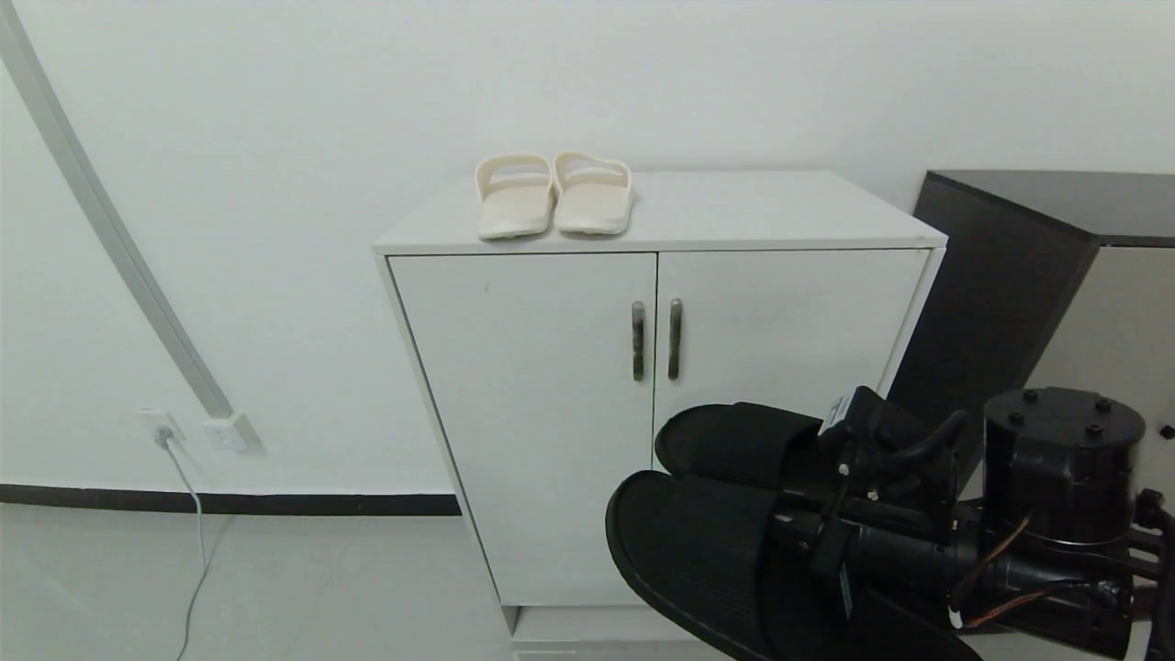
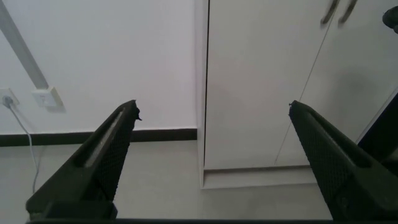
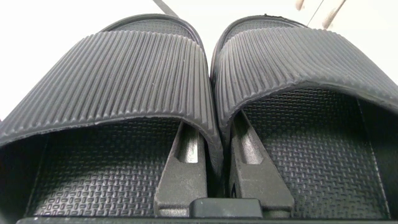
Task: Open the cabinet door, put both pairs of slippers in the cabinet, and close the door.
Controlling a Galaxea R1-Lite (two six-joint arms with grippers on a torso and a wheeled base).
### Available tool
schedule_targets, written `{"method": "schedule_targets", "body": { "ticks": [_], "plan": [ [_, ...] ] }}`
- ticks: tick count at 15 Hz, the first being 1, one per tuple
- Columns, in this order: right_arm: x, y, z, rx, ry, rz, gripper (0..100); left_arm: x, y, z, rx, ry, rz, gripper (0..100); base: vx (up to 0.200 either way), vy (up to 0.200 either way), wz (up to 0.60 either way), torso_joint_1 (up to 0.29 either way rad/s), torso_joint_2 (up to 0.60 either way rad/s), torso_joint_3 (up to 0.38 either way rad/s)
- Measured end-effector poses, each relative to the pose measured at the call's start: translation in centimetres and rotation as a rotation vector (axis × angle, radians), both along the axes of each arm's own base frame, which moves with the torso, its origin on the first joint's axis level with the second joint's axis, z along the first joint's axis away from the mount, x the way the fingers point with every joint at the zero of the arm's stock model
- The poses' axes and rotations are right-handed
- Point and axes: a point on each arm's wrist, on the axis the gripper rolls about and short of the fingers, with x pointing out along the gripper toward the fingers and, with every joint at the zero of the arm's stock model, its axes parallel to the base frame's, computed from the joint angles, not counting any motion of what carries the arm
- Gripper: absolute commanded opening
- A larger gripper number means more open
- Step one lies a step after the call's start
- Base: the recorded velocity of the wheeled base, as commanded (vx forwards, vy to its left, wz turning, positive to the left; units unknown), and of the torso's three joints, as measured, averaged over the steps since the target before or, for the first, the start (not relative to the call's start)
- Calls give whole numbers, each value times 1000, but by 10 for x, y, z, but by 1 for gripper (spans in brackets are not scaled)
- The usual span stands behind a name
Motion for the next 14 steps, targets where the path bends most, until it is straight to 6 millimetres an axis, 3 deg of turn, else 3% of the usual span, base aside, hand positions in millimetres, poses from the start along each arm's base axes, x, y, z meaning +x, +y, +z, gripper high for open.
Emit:
{"method": "schedule_targets", "body": {
  "ticks": [8,14],
  "plan": [
    [-1,-1,-2,-9,2,1,0,0,0,0,2,0,-1,100,0,0,0,-62,443,380],
    [-1,-1,-4,-19,-2,5,0,0,0,0,-1,0,0,100,0,0,0,0,36,35]
  ]
}}
